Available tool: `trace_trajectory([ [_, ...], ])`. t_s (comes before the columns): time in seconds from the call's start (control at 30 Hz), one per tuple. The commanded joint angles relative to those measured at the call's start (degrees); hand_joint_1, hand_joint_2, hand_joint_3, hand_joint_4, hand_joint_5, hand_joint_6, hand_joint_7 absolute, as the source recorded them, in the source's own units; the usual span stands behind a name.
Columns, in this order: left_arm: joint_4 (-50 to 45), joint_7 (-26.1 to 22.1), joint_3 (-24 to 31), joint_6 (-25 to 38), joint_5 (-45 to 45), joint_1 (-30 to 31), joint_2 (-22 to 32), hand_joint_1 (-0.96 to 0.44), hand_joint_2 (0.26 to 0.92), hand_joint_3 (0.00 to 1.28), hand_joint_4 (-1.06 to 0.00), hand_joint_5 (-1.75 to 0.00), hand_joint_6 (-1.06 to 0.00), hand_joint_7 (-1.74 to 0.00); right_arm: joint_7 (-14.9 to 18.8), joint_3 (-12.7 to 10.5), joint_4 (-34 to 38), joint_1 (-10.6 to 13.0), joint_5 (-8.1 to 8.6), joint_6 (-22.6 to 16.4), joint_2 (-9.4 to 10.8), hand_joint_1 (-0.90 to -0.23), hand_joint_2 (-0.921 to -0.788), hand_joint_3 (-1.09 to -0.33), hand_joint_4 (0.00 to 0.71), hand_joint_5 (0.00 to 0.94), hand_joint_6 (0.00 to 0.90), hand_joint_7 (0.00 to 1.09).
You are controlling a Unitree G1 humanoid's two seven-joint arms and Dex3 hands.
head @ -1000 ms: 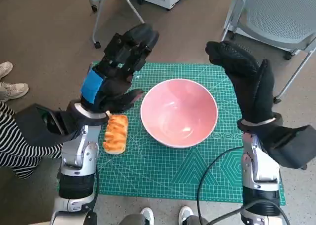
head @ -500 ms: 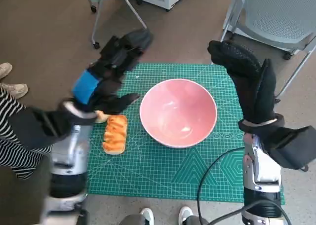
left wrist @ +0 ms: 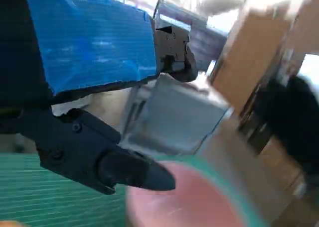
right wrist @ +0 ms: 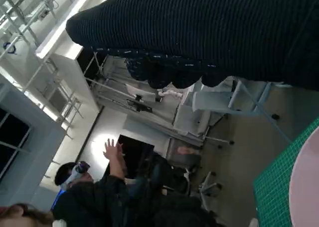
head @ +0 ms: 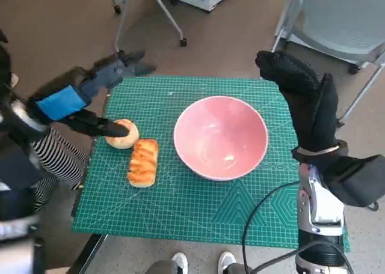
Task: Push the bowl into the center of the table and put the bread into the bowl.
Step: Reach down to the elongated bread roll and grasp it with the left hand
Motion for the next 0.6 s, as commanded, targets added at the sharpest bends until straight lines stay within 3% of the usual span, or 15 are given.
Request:
trace_trajectory([
  [0.03, 3.86, -1.73, -3.57, -8.93, 4.87, -1.38, 2.85, -0.19, 0.754, 0.01, -0.3, -0.03, -0.26, -0.4, 0.51, -0.26, 1.71, 0.61, 0.76, 0.24, 0.04, -0.688, -0.921, -0.727, 0.186, 0.005, 0.026, 0.67],
  [0.3, 7.84, 0.33, -7.97, -20.89, 14.13, -2.88, 5.91, -0.11, 0.746, 0.0, -0.37, 0.0, -0.47, -0.11, 0.35, -0.26, 1.54, 0.51, 0.99, 0.71, 0.15, -0.696, -0.921, -0.723, 0.184, 0.003, 0.026, 0.67],
  [0.6, 11.84, 6.15, -11.73, -28.1, 25.86, -4.46, 6.18, -0.15, 0.745, 0.0, -0.37, 0.0, -0.5, -0.04, 0.33, -0.59, 1.04, 0.79, 1.58, 1.13, 0.01, -0.707, -0.921, -0.704, 0.187, 0.004, 0.035, 0.67],
])
